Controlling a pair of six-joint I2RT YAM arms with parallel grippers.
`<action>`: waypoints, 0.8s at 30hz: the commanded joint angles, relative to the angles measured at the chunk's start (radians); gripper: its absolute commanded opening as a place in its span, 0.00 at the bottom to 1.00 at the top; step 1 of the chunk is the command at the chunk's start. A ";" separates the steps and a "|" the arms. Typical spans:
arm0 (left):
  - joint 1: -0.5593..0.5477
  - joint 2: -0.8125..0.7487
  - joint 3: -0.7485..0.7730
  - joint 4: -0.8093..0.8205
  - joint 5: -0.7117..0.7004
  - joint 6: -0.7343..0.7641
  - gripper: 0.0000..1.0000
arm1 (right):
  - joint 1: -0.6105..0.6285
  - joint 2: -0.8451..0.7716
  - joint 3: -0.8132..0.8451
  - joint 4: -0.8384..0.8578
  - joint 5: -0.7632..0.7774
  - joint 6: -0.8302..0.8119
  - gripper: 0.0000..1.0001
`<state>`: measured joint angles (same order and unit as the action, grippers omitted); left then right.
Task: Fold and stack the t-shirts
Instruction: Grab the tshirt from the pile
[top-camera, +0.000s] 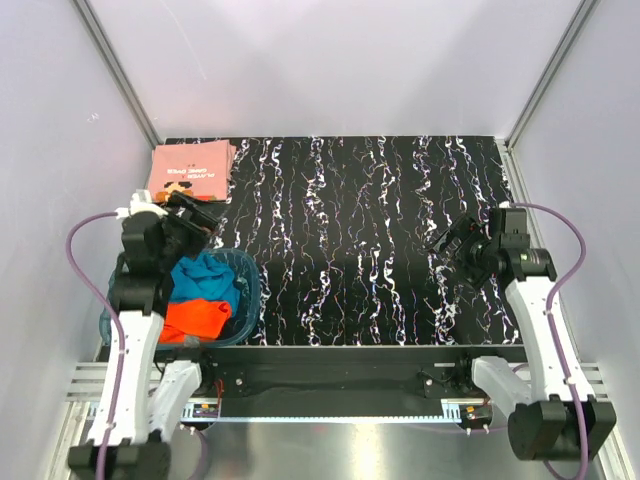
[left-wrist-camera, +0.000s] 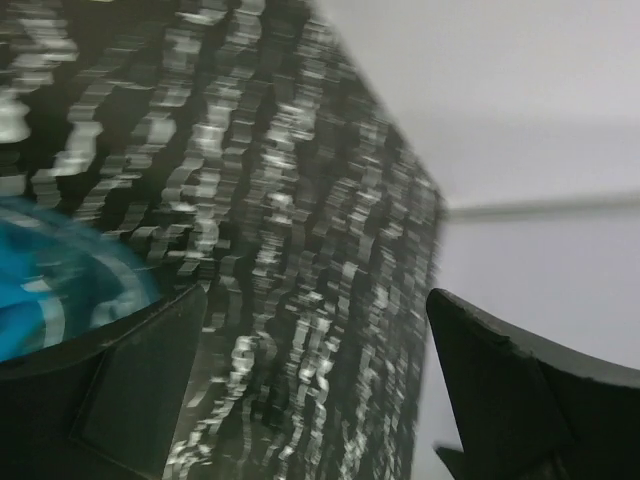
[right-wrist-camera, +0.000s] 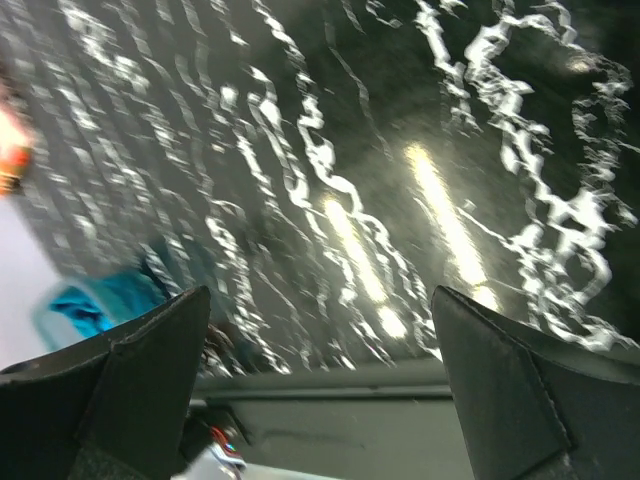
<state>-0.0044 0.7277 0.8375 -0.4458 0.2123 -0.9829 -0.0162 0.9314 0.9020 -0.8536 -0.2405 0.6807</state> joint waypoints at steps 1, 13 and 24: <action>0.145 0.084 0.095 -0.237 0.087 0.131 0.99 | -0.005 0.056 0.122 -0.130 0.023 -0.137 1.00; 0.218 0.420 0.163 -0.553 -0.323 0.159 0.76 | 0.111 0.127 0.186 -0.061 -0.209 -0.251 1.00; 0.219 0.608 0.111 -0.482 -0.445 0.170 0.69 | 0.163 0.129 0.202 -0.087 -0.143 -0.303 1.00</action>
<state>0.2096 1.3052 0.9649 -0.9333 -0.1467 -0.8040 0.1345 1.0626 1.0592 -0.9340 -0.4057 0.4129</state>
